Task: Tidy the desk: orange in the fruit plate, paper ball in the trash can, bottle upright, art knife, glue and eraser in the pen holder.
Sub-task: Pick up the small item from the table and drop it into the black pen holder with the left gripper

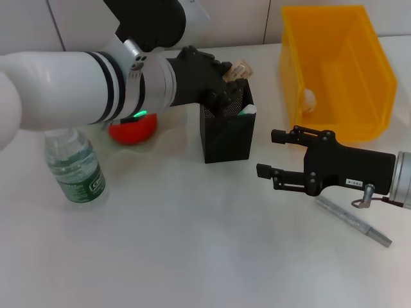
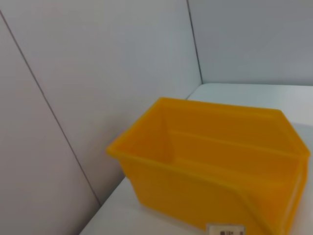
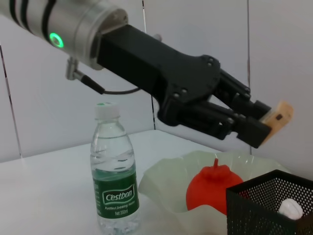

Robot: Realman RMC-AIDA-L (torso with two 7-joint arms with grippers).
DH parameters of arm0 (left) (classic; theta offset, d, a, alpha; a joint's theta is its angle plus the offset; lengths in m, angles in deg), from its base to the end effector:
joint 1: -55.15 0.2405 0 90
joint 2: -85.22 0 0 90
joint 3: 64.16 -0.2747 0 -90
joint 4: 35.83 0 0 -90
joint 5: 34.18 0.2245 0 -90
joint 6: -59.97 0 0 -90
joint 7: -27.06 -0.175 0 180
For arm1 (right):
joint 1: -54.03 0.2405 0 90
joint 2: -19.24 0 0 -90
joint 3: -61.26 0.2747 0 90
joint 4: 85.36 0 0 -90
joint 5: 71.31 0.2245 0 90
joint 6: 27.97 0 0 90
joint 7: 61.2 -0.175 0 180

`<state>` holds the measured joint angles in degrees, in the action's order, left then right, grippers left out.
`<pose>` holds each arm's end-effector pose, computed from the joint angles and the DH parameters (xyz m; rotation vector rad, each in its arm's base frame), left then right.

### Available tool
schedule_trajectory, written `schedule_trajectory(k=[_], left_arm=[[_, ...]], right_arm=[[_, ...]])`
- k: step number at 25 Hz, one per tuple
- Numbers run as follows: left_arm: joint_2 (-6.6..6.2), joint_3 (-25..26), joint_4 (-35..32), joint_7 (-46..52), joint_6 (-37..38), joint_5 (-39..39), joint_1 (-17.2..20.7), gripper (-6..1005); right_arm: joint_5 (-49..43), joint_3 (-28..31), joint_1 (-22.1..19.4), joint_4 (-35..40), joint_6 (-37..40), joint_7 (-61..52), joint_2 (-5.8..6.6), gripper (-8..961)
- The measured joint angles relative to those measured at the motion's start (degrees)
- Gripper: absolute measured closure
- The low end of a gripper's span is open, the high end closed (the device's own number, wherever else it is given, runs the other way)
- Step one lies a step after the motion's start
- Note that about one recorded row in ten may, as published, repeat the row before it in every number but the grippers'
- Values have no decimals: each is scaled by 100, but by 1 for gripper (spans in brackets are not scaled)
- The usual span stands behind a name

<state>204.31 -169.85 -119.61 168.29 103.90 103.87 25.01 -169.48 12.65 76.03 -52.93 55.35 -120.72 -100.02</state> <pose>-0.0801 0.3982 -0.1035 -2.5571 -0.1869 -0.1566 0.3010 0.3337 -0.0501 -2.5700 0.4144 0.7519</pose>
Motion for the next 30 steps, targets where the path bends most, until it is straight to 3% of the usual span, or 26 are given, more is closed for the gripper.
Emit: schedule_trajectory(k=[12,30], left_arm=[[9,-64,862,8,-482,-22,-434,717],[9,-295,1080,13,-635,-260,-599,714]], right_arm=[[0,12,-12,-1,0,-13,0,184],[1,70,-9,0,0,-17,0,184]])
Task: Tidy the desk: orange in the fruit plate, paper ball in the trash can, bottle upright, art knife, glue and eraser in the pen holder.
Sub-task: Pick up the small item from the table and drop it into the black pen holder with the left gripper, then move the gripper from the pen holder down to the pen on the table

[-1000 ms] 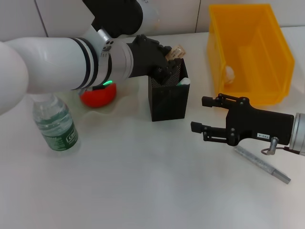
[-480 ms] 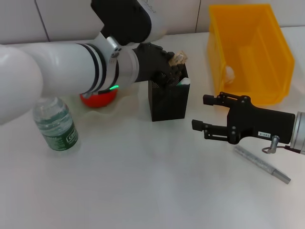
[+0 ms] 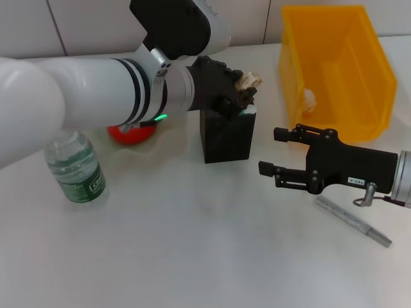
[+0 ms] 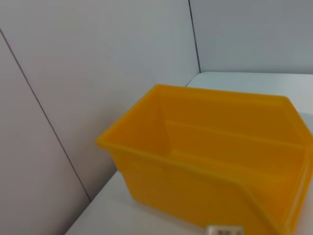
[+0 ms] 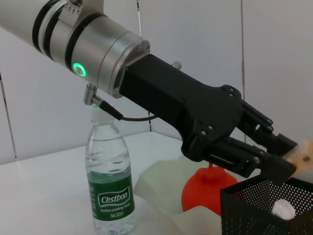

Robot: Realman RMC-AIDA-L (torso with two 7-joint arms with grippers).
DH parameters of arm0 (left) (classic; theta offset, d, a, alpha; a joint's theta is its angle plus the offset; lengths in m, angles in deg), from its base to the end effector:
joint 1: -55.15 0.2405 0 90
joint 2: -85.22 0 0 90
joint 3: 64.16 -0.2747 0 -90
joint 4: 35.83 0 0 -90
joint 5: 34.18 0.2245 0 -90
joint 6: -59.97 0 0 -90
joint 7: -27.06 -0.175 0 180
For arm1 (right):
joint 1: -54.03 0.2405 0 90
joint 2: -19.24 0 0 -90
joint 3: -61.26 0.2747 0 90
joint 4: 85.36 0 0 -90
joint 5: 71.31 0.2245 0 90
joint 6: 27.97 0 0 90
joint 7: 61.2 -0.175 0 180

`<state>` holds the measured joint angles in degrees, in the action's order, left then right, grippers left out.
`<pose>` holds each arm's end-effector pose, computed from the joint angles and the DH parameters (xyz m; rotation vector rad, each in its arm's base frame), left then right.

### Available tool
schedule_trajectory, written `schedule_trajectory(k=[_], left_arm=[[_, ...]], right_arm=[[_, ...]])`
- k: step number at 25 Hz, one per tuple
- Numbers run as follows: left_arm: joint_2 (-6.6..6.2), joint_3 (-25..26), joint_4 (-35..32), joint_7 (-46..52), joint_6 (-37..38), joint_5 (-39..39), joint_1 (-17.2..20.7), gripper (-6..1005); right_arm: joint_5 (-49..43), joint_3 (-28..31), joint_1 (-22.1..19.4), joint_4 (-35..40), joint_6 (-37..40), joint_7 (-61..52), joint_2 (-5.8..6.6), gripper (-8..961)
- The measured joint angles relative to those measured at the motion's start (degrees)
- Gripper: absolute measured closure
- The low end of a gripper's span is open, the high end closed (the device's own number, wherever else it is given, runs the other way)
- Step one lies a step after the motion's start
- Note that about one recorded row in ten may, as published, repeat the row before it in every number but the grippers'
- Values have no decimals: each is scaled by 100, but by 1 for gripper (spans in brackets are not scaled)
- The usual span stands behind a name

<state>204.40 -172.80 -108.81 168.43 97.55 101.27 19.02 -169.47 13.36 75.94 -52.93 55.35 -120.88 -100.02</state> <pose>-0.0836 0.4127 -0.1334 -2.5768 -0.1971 -0.1322 0.3024 0.3343 -0.0480 -2.5563 0.4241 0.7559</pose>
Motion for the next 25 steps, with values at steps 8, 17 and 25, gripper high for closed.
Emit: schedule_trajectory(k=[8,17,25], left_arm=[[0,9,2,14,-7,1,-11,567],[-8,16,-284,-13,136,51,72,279],[-57,125,-1319,-325,409,61,633,186]], right_arm=[[0,0,-12,0,4,0,0,185],[-1,0,-43,0,14,0,0,184],[-1,0,-76,0,11,0,2,185]])
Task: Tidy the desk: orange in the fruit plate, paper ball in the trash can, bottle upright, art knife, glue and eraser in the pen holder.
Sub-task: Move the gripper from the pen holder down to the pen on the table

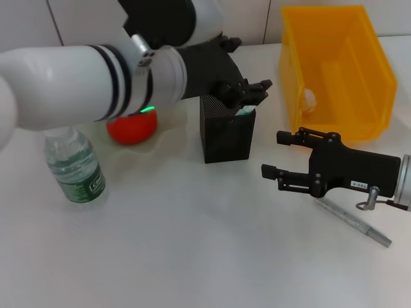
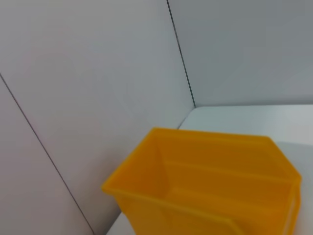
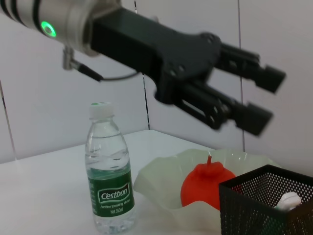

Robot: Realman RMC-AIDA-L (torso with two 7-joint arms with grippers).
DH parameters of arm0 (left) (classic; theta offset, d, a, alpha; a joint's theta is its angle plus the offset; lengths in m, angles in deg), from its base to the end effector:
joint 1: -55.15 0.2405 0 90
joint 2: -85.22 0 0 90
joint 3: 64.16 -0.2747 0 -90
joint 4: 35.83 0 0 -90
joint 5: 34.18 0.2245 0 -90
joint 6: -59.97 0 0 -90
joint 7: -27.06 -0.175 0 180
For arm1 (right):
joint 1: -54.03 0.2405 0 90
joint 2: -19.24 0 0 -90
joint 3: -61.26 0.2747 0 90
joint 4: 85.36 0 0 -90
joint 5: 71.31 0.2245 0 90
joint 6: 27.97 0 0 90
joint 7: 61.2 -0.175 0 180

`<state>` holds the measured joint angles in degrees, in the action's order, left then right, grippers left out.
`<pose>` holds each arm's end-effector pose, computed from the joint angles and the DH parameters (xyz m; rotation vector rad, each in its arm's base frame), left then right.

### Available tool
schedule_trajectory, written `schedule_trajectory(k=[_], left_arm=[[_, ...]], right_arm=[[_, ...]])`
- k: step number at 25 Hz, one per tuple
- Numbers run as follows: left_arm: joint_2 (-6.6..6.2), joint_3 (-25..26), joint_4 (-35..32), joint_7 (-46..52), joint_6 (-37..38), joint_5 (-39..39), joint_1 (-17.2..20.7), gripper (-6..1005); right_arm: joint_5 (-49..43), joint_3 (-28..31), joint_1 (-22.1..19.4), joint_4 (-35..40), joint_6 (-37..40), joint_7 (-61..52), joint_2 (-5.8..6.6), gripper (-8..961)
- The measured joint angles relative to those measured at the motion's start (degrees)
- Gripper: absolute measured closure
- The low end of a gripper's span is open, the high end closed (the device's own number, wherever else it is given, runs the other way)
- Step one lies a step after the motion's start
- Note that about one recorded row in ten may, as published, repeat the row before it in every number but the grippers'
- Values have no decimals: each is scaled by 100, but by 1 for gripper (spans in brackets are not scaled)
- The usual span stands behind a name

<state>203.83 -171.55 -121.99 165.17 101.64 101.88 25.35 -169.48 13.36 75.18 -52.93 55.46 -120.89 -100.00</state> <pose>-0.0623 0.3915 -0.1016 -2.5569 -0.0786 -0.2185 0.3067 0.3301 -0.0479 -2.5522 0.4400 0.7525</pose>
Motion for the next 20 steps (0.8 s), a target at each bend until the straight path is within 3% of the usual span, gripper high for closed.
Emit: schedule_trajectory(k=[6,7,10,14,20], left_arm=[[-4,247,-880,-286,541,-114,551,186],[-13,332,-1210,-551,788,-379,818,186],[-16,592,-1355,-1157,1069,-1053,1060,186],[-19,1216,-1215,-1968,1558,-2094,1196,186],[-18,2348,-332,-2964,2887,-3583,917,186]], right_arm=[[0,22,-22,1,-2,0,12,184],[0,22,-22,1,-2,0,12,184],[0,28,-28,14,-3,0,13,185],[0,28,-42,38,32,-14,15,185],[0,26,-78,76,61,-35,23,184]])
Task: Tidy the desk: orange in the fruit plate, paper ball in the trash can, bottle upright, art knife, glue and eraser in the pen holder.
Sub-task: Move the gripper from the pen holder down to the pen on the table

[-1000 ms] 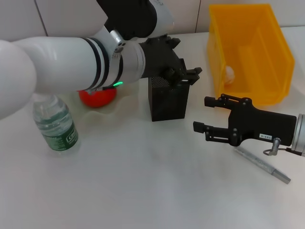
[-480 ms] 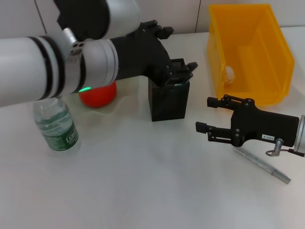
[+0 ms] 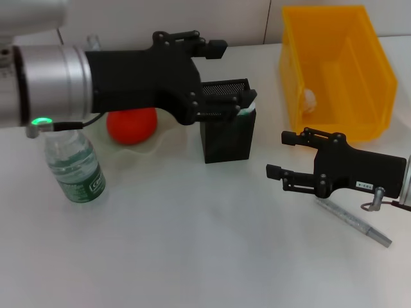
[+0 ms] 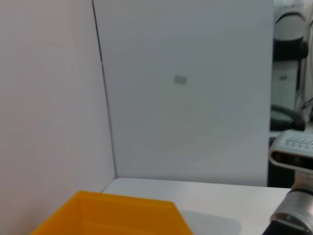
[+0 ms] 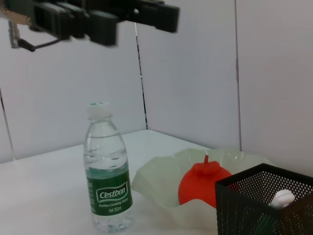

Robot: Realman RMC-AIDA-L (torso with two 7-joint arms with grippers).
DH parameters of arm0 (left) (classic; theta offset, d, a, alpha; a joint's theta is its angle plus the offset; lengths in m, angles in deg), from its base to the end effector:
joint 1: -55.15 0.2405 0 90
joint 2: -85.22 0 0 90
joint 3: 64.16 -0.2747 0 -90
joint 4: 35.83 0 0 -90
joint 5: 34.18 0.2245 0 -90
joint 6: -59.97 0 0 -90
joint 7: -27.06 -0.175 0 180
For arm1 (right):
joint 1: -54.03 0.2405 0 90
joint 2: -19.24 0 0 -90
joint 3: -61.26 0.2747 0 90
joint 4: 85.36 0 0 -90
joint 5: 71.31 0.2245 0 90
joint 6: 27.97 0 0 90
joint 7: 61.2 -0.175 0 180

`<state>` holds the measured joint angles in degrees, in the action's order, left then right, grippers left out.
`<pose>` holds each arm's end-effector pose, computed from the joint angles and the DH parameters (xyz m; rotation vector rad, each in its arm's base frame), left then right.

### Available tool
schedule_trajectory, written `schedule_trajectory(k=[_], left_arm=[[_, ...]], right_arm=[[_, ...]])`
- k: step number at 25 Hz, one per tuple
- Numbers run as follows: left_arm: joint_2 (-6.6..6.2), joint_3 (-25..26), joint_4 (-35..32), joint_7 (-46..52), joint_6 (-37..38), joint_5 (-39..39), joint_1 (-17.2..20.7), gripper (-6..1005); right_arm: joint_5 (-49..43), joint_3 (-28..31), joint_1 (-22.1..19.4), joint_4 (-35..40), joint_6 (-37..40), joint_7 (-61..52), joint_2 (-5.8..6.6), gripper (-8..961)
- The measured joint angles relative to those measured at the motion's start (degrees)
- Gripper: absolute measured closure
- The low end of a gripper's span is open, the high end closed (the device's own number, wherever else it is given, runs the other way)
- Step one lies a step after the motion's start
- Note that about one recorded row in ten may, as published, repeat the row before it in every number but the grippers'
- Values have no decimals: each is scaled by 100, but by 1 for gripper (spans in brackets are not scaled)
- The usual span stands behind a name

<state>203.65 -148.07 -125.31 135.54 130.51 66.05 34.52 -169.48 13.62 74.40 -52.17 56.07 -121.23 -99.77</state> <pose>-0.0887 0.3520 -0.0211 -2.7685 -0.0867 -0.6179 0.3100 0.3273 -0.0430 -2.5456 0.4434 0.7511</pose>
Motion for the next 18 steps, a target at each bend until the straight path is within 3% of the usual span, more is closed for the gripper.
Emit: schedule_trajectory(k=[3,8,18], left_arm=[[-5,602,851,-399,816,-512,-336,186],[-5,920,1588,-1066,1365,-709,-448,186],[-21,1523,2649,-2074,2061,-672,-371,186]], right_arm=[[-24,-7,-11,26,6,-35,1,184],[-124,-60,-104,434,136,-430,1,185],[-1622,-72,-176,2629,697,-3149,-26,185]])
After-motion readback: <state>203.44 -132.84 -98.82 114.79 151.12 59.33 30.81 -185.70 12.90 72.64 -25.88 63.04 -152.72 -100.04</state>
